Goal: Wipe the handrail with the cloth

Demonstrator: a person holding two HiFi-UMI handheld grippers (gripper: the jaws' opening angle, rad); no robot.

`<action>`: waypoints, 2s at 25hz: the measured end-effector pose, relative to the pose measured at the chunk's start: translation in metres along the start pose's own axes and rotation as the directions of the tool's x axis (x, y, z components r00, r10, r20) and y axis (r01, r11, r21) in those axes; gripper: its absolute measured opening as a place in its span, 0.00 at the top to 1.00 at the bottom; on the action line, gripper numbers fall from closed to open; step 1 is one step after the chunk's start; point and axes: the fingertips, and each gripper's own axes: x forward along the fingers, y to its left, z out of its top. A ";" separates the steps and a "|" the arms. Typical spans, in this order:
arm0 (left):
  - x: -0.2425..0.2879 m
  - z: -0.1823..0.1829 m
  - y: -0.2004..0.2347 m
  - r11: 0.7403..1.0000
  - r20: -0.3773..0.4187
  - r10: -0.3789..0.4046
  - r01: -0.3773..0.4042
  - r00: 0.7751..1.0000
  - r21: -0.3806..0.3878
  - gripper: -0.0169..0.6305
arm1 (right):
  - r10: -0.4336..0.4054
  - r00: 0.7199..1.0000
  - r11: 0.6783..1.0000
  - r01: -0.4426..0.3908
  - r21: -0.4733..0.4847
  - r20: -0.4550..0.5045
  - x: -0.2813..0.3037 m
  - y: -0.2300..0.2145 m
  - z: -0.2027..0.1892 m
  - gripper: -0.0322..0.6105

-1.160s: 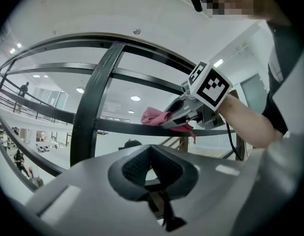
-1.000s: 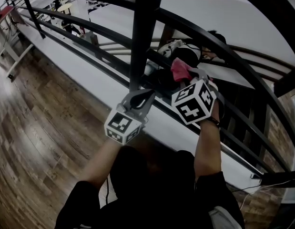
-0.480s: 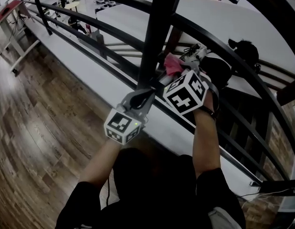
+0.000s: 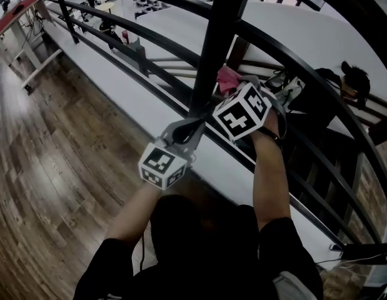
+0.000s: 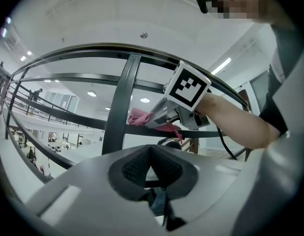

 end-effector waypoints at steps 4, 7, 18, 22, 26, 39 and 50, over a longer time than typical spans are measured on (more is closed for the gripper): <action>-0.009 -0.001 0.002 1.000 -0.016 0.025 -0.025 1.000 0.013 0.97 | -0.056 0.998 0.998 0.057 -0.022 0.031 0.008 0.004 0.012 0.87; -0.016 -0.004 0.006 0.999 -0.022 0.043 -0.043 0.999 0.016 0.97 | -0.087 0.994 0.996 0.088 -0.015 0.065 0.012 0.004 0.018 0.87; -0.004 -0.022 -0.036 0.999 -0.034 0.015 -0.013 0.999 0.042 0.97 | -0.116 0.925 0.991 0.132 -0.019 0.361 -0.075 0.032 0.008 0.87; 0.013 -0.030 -0.077 0.997 -0.013 -0.043 0.044 0.999 0.060 0.97 | -0.158 0.892 0.985 0.169 0.012 0.423 -0.119 0.034 -0.030 0.87; 0.025 -0.035 -0.085 0.993 0.021 -0.116 0.116 0.993 -0.006 0.97 | -0.198 0.876 0.980 0.185 0.072 0.440 -0.146 0.041 -0.057 0.87; 0.074 -0.025 -0.208 0.767 0.041 -0.642 0.641 0.766 0.038 0.97 | -0.381 0.924 0.914 0.373 0.160 0.018 -0.207 0.034 -0.216 0.87; 0.099 -0.053 -0.394 0.551 0.025 -0.834 0.835 0.551 -0.022 0.97 | -0.451 0.857 0.852 0.496 0.166 -0.248 -0.287 0.037 -0.398 0.87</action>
